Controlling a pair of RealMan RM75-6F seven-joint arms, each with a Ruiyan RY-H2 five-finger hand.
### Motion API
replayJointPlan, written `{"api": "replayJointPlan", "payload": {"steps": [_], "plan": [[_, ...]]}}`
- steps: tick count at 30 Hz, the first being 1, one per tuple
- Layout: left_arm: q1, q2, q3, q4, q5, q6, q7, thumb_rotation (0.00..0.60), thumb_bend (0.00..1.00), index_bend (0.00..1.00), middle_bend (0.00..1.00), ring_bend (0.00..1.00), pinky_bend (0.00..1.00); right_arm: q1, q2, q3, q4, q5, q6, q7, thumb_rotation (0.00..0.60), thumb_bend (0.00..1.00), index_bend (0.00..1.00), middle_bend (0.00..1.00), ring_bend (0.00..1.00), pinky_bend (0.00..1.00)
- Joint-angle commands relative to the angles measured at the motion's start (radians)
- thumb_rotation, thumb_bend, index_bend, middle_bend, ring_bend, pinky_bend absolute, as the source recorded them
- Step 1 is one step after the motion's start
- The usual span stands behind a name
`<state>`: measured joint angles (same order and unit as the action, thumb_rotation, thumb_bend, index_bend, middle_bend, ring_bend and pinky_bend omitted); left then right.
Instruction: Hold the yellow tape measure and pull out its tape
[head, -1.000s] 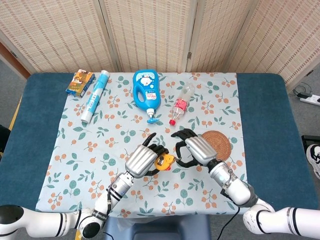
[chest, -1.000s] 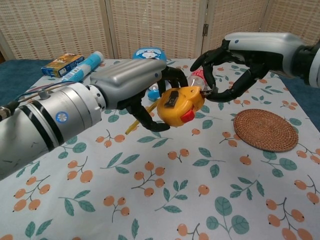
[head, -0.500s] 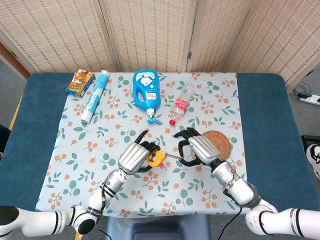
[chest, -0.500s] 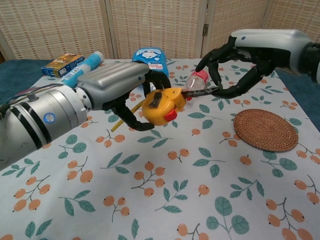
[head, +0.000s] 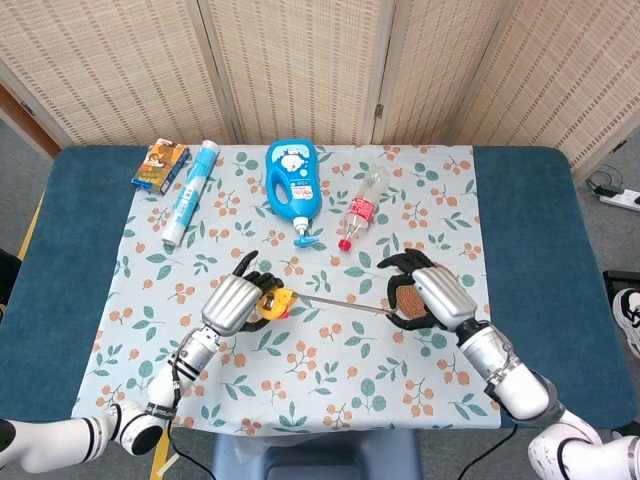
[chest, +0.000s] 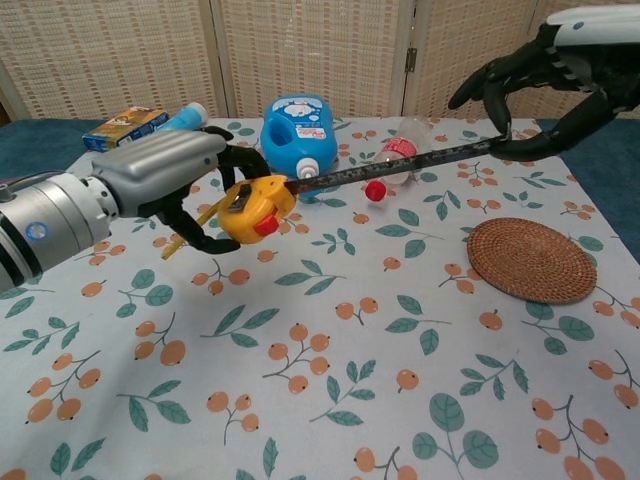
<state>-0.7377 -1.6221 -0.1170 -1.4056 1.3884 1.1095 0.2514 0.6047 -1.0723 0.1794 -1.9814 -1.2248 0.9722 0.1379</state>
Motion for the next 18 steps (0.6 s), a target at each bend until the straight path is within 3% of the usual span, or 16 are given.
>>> {"api": "replayJointPlan", "payload": {"steps": [1, 18], "plan": [[0.014, 0.022, 0.016, 0.049, 0.033, 0.006, -0.067, 0.6, 0.34, 0.56, 0.53, 0.42, 0.07, -0.048, 0.05, -0.014, -0.018, -0.058, 0.033, 0.065, 0.6, 0.64, 0.71, 0.24, 0.13, 0.01], [0.039, 0.061, 0.064, 0.238, 0.134, 0.028, -0.273, 0.6, 0.34, 0.56, 0.53, 0.42, 0.07, -0.212, 0.204, -0.068, 0.005, -0.258, 0.2, 0.338, 0.6, 0.64, 0.71, 0.24, 0.13, 0.01]]}}
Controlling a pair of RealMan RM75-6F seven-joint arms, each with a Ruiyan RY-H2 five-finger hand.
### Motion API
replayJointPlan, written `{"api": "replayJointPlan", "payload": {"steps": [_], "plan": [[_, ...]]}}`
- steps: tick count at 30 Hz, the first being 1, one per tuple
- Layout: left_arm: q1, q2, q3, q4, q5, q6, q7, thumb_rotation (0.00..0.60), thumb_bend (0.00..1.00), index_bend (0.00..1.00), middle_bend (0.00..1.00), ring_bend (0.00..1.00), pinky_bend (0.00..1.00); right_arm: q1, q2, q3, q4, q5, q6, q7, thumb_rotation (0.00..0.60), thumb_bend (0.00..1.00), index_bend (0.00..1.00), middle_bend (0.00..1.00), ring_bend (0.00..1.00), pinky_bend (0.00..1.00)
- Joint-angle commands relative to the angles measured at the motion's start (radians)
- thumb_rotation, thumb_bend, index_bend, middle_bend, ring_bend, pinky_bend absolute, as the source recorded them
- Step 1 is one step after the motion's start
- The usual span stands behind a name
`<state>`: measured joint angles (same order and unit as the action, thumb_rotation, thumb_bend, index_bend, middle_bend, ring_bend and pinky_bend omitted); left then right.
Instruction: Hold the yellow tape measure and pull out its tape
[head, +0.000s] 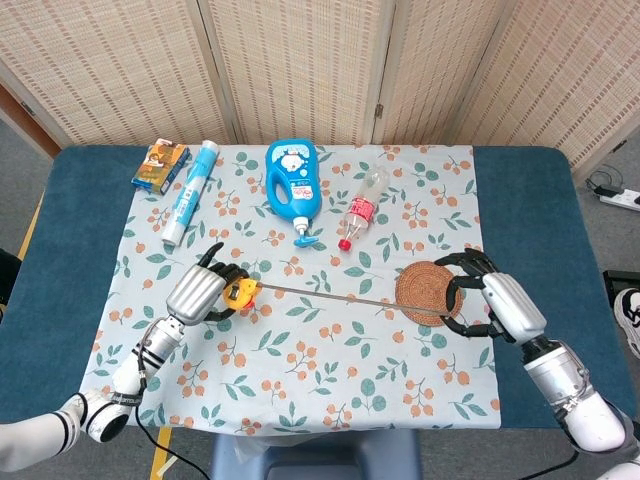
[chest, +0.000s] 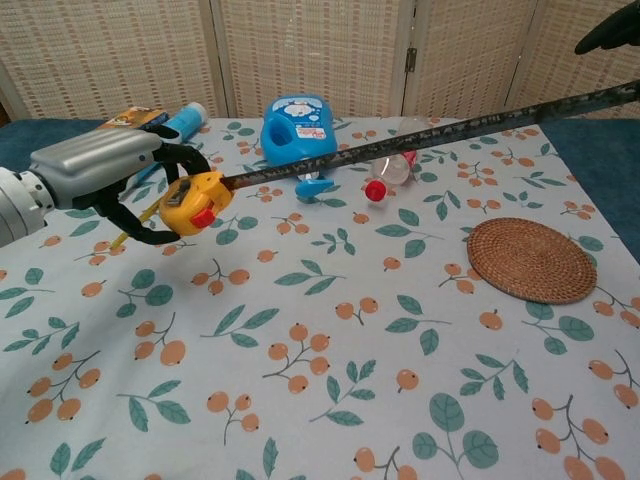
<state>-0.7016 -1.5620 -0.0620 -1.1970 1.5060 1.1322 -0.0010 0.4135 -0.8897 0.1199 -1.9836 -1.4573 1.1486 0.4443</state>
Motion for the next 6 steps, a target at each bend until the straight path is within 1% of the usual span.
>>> {"api": "replayJointPlan", "payload": {"steps": [1, 6], "plan": [[0.003, 0.0, 0.011, 0.041, 0.021, 0.006, -0.025, 0.6, 0.34, 0.56, 0.53, 0.42, 0.07, -0.025, 0.026, -0.01, 0.009, -0.032, 0.029, 0.041, 0.6, 0.64, 0.71, 0.24, 0.13, 0.01], [0.007, -0.004, 0.016, 0.081, 0.032, 0.008, -0.068, 0.6, 0.34, 0.55, 0.53, 0.42, 0.07, -0.039, 0.043, -0.016, 0.02, -0.051, 0.042, 0.087, 0.6, 0.64, 0.71, 0.24, 0.13, 0.01]]}}
